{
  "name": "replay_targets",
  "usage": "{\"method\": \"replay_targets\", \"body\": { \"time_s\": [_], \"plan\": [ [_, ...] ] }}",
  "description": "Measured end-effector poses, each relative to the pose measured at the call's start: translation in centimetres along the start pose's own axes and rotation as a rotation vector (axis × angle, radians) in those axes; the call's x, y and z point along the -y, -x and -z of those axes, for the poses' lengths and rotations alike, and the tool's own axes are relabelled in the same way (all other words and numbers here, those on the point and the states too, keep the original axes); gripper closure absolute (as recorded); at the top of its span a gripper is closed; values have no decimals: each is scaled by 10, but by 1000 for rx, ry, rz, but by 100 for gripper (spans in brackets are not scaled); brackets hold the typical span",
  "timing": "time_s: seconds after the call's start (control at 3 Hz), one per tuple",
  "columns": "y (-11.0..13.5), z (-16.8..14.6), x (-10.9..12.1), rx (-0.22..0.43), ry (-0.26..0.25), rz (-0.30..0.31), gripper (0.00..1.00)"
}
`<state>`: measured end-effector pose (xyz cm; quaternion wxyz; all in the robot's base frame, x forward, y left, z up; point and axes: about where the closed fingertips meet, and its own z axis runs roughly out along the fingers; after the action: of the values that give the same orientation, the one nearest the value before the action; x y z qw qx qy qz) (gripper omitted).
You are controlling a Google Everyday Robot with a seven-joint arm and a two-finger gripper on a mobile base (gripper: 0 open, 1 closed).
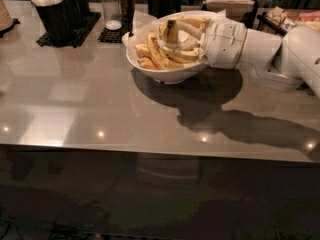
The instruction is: Pick banana from white bowl
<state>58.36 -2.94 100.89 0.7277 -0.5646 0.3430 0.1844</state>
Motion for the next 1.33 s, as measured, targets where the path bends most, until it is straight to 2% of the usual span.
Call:
{"method": "replay_targets", "body": {
  "time_s": [0.67,1.0,1.33],
  "plan": [
    [28,18,0,12,-58,9,100],
    [43,25,3,51,-88,64,100],
    [43,23,3,53,-85,62,100]
  ]
}}
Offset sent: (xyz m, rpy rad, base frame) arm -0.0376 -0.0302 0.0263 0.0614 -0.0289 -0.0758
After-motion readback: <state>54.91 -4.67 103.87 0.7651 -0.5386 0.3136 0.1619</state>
